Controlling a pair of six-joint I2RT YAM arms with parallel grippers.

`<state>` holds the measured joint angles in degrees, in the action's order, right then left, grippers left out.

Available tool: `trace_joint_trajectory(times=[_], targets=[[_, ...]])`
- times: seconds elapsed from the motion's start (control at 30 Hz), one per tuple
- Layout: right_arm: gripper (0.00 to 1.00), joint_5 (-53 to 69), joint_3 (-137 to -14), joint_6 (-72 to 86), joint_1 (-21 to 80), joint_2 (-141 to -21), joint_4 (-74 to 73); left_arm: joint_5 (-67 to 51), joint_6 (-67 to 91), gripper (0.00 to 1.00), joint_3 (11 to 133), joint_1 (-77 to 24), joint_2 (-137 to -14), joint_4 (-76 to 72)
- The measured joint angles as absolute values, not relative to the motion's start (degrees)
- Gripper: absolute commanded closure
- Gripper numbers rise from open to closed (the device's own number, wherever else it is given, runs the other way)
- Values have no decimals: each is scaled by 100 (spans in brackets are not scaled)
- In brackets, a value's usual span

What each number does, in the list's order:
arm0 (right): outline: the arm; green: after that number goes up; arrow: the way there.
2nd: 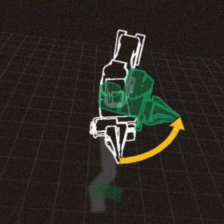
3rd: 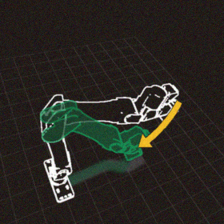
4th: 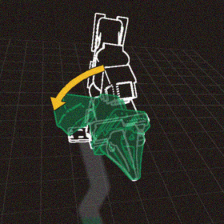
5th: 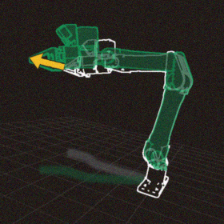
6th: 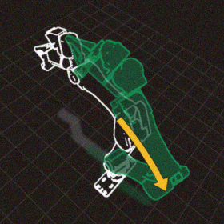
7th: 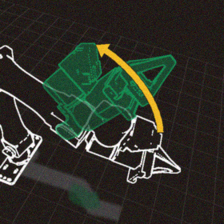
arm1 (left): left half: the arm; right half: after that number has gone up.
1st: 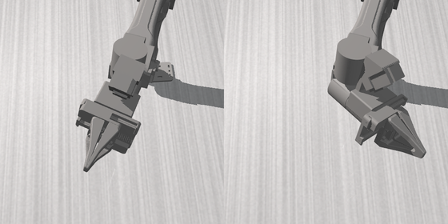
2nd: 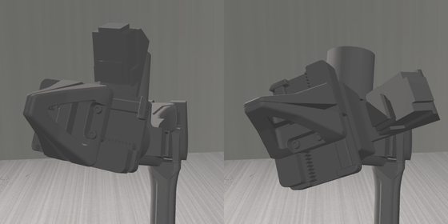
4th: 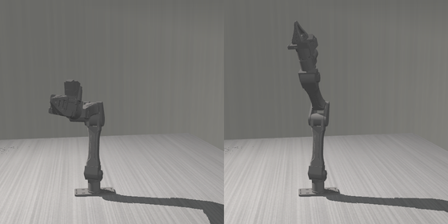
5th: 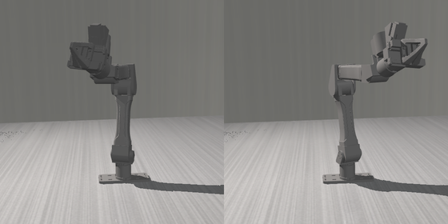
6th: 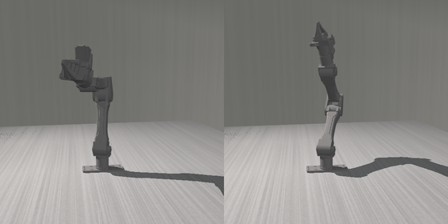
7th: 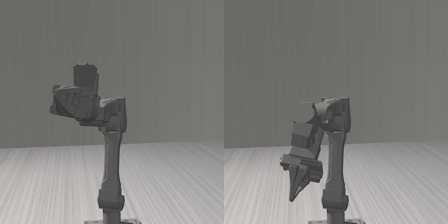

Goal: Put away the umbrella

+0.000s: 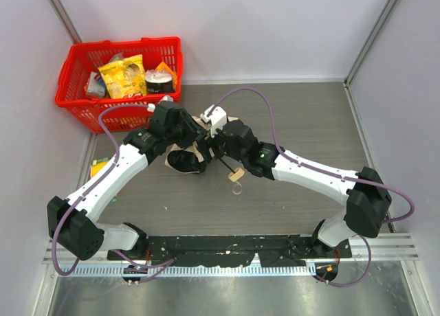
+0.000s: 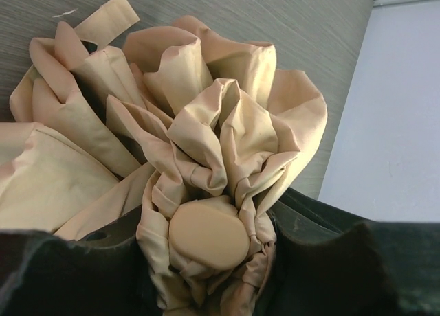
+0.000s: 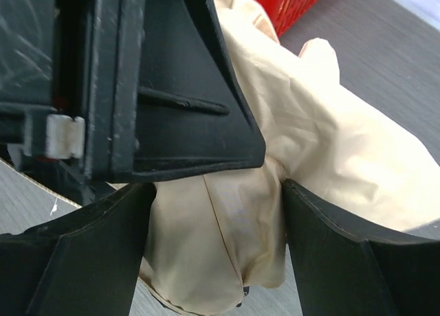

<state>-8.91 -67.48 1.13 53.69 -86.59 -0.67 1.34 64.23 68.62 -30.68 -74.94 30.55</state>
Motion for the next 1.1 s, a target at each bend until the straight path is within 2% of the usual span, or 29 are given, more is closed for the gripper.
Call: trace_joint_trajectory(times=[0.3, 0.43, 0.53, 0.6, 0.63, 0.7, 0.77, 0.83, 0.87, 0.9, 0.93, 0.97, 1.0, 1.07, 1.1], targets=[[24, -429, -6344, 204, 5166, -8552, -8, -86, 6276, 100, 6757, -3074, -7435, 3011], [33, -370, -6484, 213, 5144, -8654, -71, -213, 6372, 100, 6578, -3061, -7293, 2786], [47, -318, -6525, 281, 5103, -8737, 8, -268, 6438, 100, 6497, -3046, -7236, 2648], [51, -257, -6473, 296, 5074, -8737, 121, -316, 6495, 100, 6394, -3030, -7181, 2471], [51, -233, -6449, 292, 5068, -8737, 176, -331, 6523, 100, 6342, -3028, -7150, 2390], [40, -161, -6333, 211, 5063, -8724, 357, -362, 6539, 100, 6285, -3015, -7122, 2335], [39, -141, -6187, 113, 5054, -8702, 578, -443, 6565, 100, 6248, -3002, -7118, 2329], [45, -134, -6093, 3, 5028, -8700, 735, -539, 6573, 100, 6219, -3000, -7118, 2307], [51, -130, -6084, -47, 5022, -8700, 768, -563, 6578, 100, 6211, -2998, -7118, 2290], [62, -115, -6084, -113, 5022, -8700, 784, -589, 6587, 100, 6206, -2991, -7118, 2259], [67, -97, -6082, -196, 5019, -8700, 810, -611, 6584, 100, 6204, -2982, -7118, 2231], [77, -27, -6075, -311, 5017, -8700, 838, -633, 6576, 100, 6200, -2967, -7118, 2176], [81, 47, -6058, -419, 5026, -8700, 871, -655, 6541, 100, 6195, -2947, -7118, 2137], [99, 123, -6012, -582, 5039, -8696, 926, -716, 6501, 100, 6167, -2919, -7118, 2126], [99, 128, -5977, -628, 5037, -8696, 954, -773, 6493, 100, 6145, -2906, -7118, 2128]])
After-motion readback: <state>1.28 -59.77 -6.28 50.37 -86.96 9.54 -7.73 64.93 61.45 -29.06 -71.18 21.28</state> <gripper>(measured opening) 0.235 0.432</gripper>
